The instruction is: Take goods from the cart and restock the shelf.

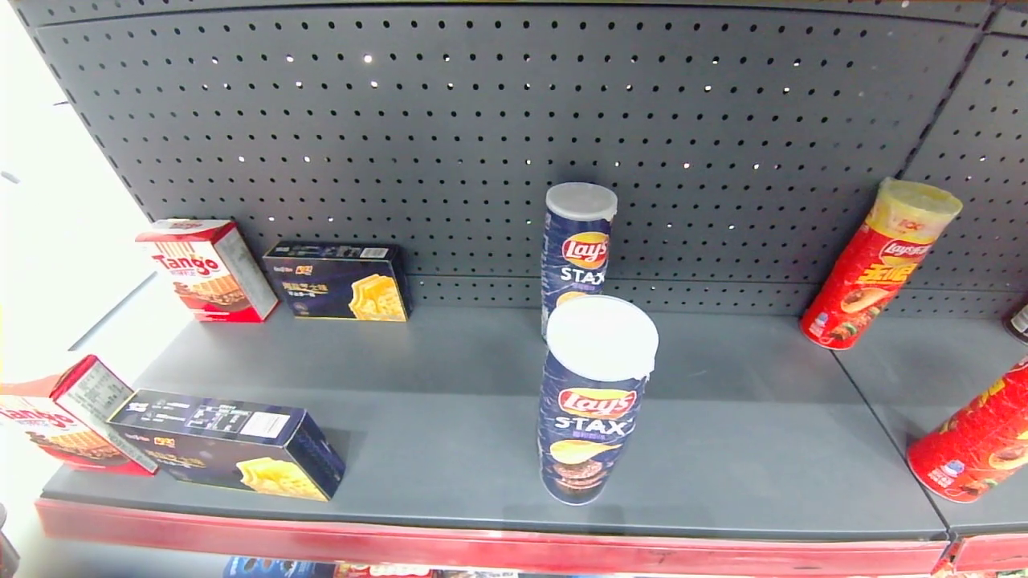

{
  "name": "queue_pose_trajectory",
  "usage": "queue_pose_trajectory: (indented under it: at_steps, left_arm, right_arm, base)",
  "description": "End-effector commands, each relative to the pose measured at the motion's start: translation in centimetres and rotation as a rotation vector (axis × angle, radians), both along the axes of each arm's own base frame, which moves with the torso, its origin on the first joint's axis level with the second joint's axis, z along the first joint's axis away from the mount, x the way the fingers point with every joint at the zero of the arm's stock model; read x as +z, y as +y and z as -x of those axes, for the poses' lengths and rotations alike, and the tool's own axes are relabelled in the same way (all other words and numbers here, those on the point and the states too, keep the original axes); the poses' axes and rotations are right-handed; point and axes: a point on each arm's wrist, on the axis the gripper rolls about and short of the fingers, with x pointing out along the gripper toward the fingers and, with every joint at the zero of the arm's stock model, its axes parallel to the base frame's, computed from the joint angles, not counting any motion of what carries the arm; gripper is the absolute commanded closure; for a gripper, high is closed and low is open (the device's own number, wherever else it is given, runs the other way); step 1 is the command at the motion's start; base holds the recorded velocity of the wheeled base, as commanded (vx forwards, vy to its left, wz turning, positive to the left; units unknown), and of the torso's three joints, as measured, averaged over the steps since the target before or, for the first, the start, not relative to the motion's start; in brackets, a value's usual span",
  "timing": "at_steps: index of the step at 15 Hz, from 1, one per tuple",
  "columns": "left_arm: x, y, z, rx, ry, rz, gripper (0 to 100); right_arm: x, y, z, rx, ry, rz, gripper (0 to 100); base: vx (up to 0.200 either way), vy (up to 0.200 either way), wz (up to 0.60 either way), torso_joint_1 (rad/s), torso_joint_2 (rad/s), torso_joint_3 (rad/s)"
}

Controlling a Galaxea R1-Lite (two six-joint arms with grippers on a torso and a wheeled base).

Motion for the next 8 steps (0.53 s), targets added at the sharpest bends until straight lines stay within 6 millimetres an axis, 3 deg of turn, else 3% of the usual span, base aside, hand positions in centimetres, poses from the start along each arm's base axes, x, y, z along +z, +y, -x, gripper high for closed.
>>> queue_pose_trajectory:
  at_steps: [1, 3, 5, 8]
  left_arm:
    - [0.0, -0.1, 0.0, 0.076, 0.01, 0.009, 0]
    - [-0.2, -0.1, 0.2, 0.055, -0.034, 0.032, 0]
    - [-0.6, -0.8, -0.1, -0.206, -0.076, 0.162, 0]
    - [-1.1, -1.2, 0.5, -0.298, -0.087, 0.139, 0]
  right_arm:
    - [-0.1, 0.0, 0.0, 0.0, 0.0, 0.0, 0]
    - [0.0, 0.0, 0.0, 0.0, -0.001, 0.0, 0]
    - [-0.1, 0.0, 0.0, 0.0, 0.0, 0.0, 0]
    - [0.0, 0.0, 0.0, 0.0, -0.001, 0.0, 0]
  base:
    - [0.0, 0.0, 0.0, 0.0, 0.0, 0.0]
    - [0.0, 0.0, 0.0, 0.0, 0.0, 0.0]
    - [0.0, 0.0, 0.0, 0.0, 0.0, 0.0]
    - [0.0, 0.0, 0.0, 0.0, 0.0, 0.0]
